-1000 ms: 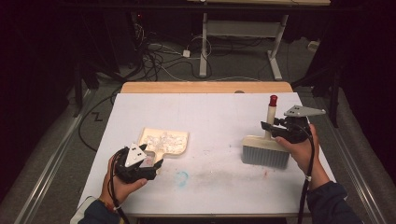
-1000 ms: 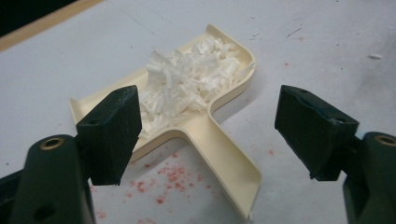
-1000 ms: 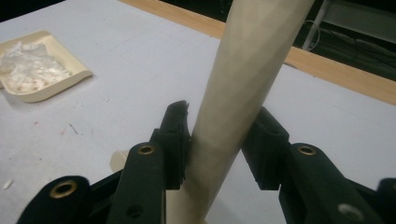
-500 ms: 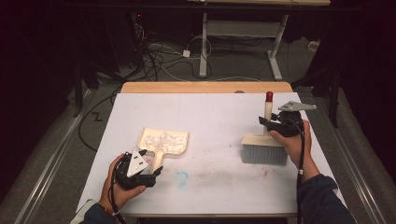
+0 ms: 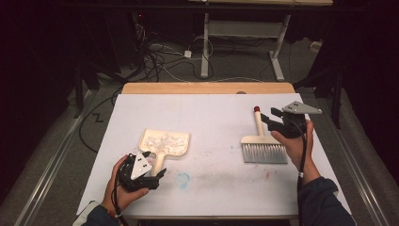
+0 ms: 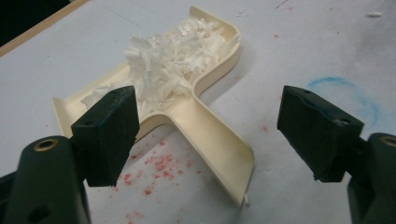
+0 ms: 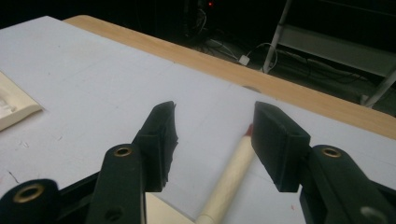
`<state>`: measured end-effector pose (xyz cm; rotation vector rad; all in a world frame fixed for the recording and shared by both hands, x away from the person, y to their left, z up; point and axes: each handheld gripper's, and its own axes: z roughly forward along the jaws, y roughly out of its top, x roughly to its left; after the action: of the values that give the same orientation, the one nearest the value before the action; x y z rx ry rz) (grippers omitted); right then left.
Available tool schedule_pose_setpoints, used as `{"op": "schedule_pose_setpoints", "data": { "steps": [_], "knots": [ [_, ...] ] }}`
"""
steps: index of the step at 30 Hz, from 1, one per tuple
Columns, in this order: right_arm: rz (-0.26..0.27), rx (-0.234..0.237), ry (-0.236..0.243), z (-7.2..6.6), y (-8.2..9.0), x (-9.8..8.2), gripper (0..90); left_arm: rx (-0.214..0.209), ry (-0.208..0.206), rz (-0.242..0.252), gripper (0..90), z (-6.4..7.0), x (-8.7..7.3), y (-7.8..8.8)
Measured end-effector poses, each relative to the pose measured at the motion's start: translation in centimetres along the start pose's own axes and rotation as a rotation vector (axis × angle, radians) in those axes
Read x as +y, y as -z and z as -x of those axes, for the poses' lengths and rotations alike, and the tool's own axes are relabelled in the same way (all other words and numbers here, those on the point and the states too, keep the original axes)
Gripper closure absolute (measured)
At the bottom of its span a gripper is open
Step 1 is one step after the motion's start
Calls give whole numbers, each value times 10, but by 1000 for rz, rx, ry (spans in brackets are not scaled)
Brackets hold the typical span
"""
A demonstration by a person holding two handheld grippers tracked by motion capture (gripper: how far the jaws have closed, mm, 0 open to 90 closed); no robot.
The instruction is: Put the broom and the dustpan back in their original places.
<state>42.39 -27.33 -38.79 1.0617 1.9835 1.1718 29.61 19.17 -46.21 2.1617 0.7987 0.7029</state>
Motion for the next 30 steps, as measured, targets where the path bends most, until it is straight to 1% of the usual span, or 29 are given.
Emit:
{"op": "schedule_pose_setpoints", "data": {
  "steps": [1,4,8,9,10,11,12,13,16,20,22,24,30],
  "knots": [
    [6,2,4,-1,1,0,491,-5,11,-6,198,1,0,0],
    [21,11,16,-3,6,1,469,-1,3,-6,194,1,0,0],
    [52,11,49,-8,16,4,437,2,2,-8,192,2,0,0],
    [61,21,55,-9,18,5,431,1,2,-9,192,2,0,0],
    [62,26,53,-11,20,5,421,-2,2,-9,192,2,0,0],
    [65,28,60,-14,22,6,416,0,0,-8,192,2,0,0],
    [71,27,81,-15,24,6,414,3,0,-8,192,2,0,0],
    [77,31,80,-18,25,7,408,2,2,-8,192,2,0,0],
    [97,38,103,-23,30,8,390,5,1,-9,191,3,0,1],
    [103,27,123,-29,34,9,357,5,2,-11,190,2,0,0],
    [114,17,119,-31,36,8,324,5,1,-11,190,2,0,0],
    [118,12,119,-31,38,8,315,7,2,-13,190,3,0,1],
    [132,-2,108,-33,45,6,245,8,1,-13,190,2,0,1]
  ]
}}
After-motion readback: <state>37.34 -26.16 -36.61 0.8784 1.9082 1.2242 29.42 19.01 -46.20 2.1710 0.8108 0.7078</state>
